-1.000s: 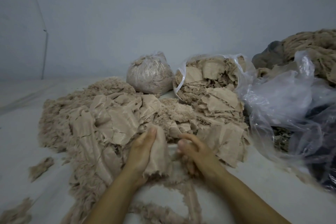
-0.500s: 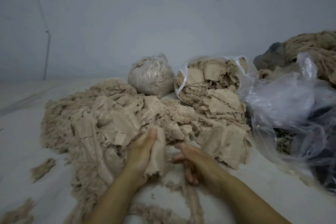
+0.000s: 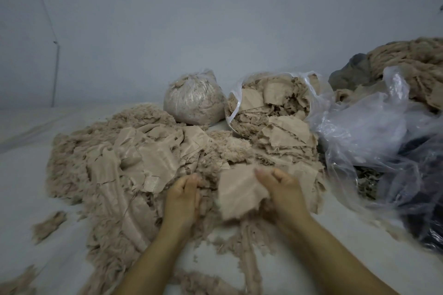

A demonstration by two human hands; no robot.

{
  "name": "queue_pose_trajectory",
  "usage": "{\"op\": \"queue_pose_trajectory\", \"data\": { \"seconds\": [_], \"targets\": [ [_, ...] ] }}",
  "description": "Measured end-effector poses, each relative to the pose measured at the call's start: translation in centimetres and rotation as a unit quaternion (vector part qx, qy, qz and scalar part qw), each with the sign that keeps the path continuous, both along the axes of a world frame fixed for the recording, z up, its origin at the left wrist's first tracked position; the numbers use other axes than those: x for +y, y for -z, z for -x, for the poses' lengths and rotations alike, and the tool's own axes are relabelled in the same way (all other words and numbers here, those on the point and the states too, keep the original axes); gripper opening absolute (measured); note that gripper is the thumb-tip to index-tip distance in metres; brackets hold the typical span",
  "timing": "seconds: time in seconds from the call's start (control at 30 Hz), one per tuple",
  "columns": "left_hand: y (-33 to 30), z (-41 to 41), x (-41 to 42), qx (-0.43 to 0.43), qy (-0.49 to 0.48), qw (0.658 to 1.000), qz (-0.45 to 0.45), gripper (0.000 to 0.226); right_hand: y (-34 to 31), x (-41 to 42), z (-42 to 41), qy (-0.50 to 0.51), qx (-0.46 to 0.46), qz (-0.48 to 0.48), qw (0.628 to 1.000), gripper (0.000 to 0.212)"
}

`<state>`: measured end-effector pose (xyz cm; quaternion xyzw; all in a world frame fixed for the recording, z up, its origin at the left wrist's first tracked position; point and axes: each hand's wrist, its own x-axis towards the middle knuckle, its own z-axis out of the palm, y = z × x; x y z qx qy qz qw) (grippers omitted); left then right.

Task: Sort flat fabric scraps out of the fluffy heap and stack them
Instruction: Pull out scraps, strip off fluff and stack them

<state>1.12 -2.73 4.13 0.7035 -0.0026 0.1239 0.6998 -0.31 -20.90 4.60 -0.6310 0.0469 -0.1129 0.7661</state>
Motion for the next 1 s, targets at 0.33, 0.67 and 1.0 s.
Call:
{"op": "queue_pose_trajectory", "data": {
  "seconds": [0.33, 0.67, 1.0],
  "targets": [
    [-4.0, 0.5, 6.6, -0.260, 0.061, 0.817, -0.511, 0.012, 0.6, -2.5, 0.4, 0.050, -0.100, 0.440, 0.891, 0.017],
    [-1.3, -0.1, 8.4, -0.282, 0.013, 0.706, -0.649, 0.051, 1.7, 1.4, 1.1, -0.118, -0.076, 0.486, 0.862, 0.034],
    [-3.3, 0.4, 7.2, -0.227, -0.087, 0.851, -0.466, 0.018, 2.2, 2.9, 0.7, -0.164, 0.019, 0.303, 0.939, 0.026]
  ]
}}
